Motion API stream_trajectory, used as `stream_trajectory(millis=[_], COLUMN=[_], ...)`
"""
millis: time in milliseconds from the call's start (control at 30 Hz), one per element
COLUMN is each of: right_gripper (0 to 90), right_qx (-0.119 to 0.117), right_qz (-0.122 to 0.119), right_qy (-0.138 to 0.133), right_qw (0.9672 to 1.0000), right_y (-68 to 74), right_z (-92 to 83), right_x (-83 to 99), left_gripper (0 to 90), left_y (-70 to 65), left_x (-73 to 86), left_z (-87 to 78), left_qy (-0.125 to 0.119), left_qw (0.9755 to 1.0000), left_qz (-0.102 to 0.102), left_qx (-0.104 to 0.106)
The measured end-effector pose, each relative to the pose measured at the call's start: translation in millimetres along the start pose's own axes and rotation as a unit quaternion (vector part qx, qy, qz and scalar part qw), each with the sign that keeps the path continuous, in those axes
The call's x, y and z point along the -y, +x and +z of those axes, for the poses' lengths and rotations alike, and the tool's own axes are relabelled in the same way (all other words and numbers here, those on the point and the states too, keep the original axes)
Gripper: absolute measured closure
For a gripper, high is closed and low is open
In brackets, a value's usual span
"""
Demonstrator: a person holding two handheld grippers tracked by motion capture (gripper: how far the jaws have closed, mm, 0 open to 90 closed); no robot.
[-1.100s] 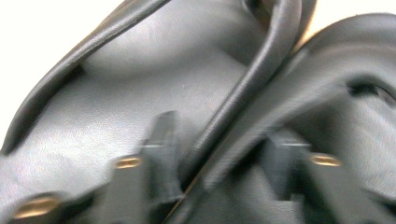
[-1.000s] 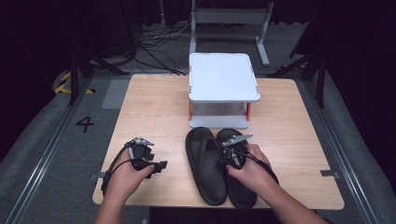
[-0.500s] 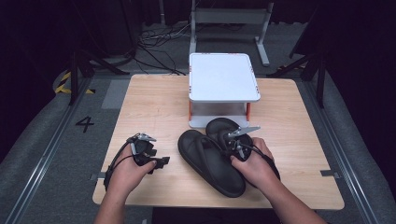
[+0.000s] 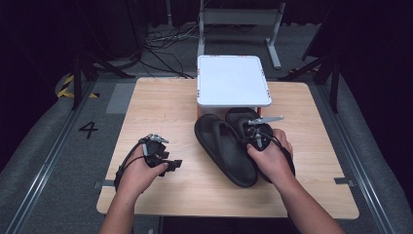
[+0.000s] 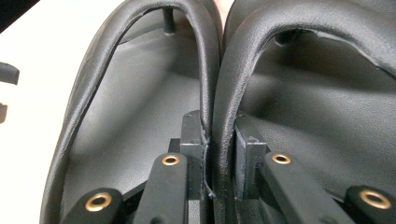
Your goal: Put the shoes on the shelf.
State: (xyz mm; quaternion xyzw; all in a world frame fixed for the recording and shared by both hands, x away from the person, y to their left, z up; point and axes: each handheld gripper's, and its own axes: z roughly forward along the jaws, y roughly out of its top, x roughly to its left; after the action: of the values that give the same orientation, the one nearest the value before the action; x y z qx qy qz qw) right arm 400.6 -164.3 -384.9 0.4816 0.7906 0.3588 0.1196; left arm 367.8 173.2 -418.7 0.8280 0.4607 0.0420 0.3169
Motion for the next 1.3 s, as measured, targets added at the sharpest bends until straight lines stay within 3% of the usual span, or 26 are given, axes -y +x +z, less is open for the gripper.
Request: stream_trajectory(millis=[433, 567, 767, 867, 1000, 1167, 1300], right_gripper=[77.6, 77.5, 77.6, 77.5, 77.4, 77.4, 77.5], right_qx=[0.017, 0.013, 0.040, 0.040, 0.059, 0.062, 0.072], right_qz=[0.061, 0.083, 0.094, 0.114, 0.118, 0.133, 0.131], right_qy=[-0.032, -0.046, -0.051, -0.059, -0.047, -0.060, -0.065], right_qw=[0.9975, 0.9954, 0.9934, 0.9909, 0.9902, 0.9874, 0.9866], right_y=[-13.8, -18.5, -21.4, -21.9, -22.8, -28.2, -24.5], right_z=[22.5, 27.3, 36.9, 45.1, 54.6, 57.4, 61.1], right_x=[-16.9, -23.8, -33.0, -38.2, -41.4, -40.3, -40.4], left_gripper=[36.7, 36.7, 36.7, 36.6, 36.5, 36.4, 36.4], left_y=[-1.5, 0.1, -0.5, -0.6, -0.3, 1.0, 1.1], left_x=[-11.5, -13.1, -15.6, -15.5, -14.6, -13.9, -13.4], left_z=[1.9, 1.8, 1.6, 3.2, 4.8, 4.5, 5.5], left_qy=[-0.001, -0.005, -0.004, -0.004, 0.001, 0.002, 0.000], left_qw=[0.9998, 0.9998, 0.9997, 0.9997, 0.9996, 0.9996, 0.9997], left_qz=[0.011, 0.014, 0.016, 0.016, 0.016, 0.018, 0.016], left_qx=[0.016, 0.016, 0.020, 0.020, 0.023, 0.021, 0.020])
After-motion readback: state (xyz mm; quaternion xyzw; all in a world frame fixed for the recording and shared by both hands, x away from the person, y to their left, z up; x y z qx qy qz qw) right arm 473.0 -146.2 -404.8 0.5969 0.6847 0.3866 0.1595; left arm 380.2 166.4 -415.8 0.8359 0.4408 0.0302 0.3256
